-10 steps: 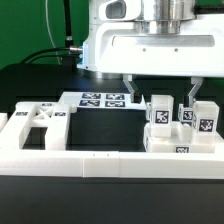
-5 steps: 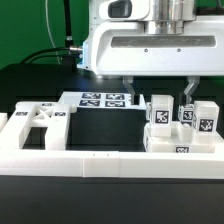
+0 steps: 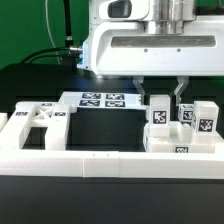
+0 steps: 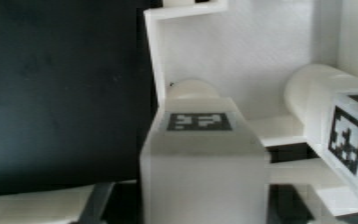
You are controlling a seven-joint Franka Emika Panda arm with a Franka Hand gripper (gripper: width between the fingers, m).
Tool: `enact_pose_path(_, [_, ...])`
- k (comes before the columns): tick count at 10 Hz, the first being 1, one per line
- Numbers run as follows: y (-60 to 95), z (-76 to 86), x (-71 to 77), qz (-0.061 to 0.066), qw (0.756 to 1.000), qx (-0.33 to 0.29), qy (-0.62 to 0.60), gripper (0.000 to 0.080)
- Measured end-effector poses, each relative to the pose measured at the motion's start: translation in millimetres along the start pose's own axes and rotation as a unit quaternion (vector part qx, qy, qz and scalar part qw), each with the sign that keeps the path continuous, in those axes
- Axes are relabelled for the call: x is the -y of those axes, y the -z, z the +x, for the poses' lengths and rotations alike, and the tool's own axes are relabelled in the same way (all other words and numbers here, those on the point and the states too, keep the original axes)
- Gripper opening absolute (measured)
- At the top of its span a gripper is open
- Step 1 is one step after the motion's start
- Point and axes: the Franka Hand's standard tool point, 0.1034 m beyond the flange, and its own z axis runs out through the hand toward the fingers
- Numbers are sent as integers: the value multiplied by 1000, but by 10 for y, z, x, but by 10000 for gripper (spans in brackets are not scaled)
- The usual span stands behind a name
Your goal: Assemble chair
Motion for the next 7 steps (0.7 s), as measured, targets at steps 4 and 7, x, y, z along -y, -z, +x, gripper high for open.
enact_pose_path(4, [-3,14,3,6,979,1,-202,285])
enact_pose_path(7, [-10,1,10,17,928,6,-372,287])
